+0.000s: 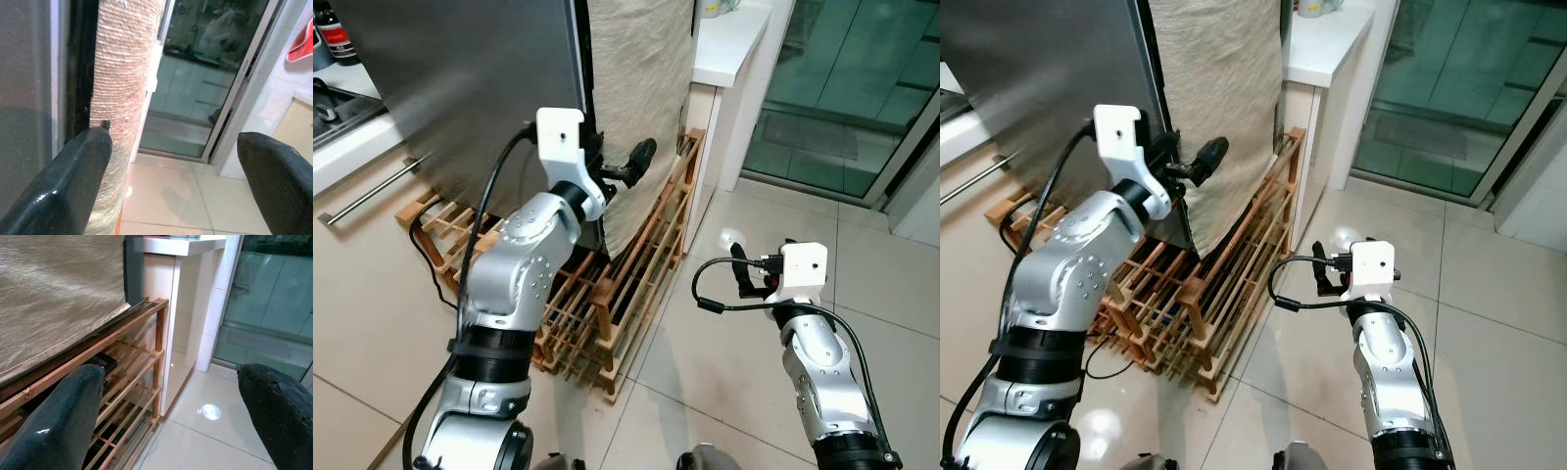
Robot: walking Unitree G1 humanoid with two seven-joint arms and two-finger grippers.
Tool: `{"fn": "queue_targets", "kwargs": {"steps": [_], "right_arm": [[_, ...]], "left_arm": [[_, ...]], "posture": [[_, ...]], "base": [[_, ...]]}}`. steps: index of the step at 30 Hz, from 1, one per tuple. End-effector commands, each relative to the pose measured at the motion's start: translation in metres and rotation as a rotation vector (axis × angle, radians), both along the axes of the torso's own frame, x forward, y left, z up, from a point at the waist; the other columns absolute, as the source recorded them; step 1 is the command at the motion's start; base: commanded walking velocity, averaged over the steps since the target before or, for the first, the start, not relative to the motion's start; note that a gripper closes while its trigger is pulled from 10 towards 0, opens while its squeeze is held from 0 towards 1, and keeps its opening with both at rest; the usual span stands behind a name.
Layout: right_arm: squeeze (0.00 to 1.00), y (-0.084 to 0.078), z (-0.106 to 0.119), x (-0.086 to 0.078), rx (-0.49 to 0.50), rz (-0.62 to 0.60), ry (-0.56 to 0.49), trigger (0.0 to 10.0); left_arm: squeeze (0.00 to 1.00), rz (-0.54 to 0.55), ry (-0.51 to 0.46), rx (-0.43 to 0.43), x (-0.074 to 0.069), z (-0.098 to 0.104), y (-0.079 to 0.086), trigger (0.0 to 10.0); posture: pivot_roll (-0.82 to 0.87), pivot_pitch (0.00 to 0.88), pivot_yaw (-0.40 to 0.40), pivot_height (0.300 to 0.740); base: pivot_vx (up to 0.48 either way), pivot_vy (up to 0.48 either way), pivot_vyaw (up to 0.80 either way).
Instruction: Restocking fridge
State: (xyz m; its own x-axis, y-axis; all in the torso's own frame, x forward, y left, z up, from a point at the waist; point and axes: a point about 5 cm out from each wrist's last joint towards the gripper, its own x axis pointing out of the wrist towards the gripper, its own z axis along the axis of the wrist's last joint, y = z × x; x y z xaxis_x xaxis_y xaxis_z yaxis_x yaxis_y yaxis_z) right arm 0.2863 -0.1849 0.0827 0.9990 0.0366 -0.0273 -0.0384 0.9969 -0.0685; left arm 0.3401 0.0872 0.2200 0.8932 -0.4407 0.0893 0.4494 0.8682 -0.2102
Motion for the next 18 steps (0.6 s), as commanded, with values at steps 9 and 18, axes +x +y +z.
{"fn": "queue_targets", "kwargs": {"steps": [9, 18], "right_arm": [[0.0, -0.005, 0.003, 0.0, -0.011, -0.021, -0.023, 10.0], [0.0, -0.007, -0.001, 0.0, -0.026, -0.021, -0.01, 10.0]], "left_arm": [[0.0, 0.138, 0.052, 0.037, 0.015, -0.006, 0.012, 10.0], [0.0, 0.137, 0.071, 0.067, 0.006, -0.019, 0.03, 10.0]], "posture": [[-0.13, 0.0, 0.075, 0.707], [-0.11, 0.0, 0.061, 0.707]], "base": [[0.0, 0.0, 0.0], [0.0, 0.0, 0.0]]}}
